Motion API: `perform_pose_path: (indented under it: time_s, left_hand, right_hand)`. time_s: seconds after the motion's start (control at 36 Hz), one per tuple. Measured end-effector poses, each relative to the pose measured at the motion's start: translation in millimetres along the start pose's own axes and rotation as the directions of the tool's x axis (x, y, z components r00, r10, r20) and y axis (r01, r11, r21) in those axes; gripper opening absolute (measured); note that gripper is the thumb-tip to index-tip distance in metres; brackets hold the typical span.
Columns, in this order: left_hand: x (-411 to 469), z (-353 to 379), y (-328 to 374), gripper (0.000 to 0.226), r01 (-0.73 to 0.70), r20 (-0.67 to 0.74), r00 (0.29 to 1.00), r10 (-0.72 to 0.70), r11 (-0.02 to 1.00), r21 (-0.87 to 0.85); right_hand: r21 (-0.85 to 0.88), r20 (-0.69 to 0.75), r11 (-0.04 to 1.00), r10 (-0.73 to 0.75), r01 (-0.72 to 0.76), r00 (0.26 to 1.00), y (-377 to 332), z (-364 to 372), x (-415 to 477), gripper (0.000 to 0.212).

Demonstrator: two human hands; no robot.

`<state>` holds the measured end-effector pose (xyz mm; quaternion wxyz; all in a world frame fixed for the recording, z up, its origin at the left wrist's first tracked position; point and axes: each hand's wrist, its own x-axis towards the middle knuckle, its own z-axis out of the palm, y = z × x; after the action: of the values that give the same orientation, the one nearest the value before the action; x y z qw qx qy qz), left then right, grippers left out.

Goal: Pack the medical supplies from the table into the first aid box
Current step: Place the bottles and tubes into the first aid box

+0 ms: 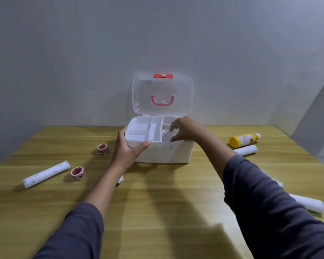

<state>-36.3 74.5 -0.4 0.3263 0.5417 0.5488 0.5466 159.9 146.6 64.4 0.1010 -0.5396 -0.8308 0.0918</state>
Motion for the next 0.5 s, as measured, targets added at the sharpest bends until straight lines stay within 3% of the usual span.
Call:
perform_pose_path:
  time_s: [0.33,0.5]
  left_hand:
    - [-4,0,4,0.112,0.024,0.006,1.0,-0.024,0.999,0.047]
    - [-8,3,7,0.105,0.029,0.016,0.999,-0.029,1.0,0.011]
  right_hand:
    - [0.117,-0.143,0.993,0.029,-0.012,0.989,-12,7,3,0.046]
    - [0.243,-0.368,0.97,0.11,-0.018,0.923,2,-2,-34,0.036]
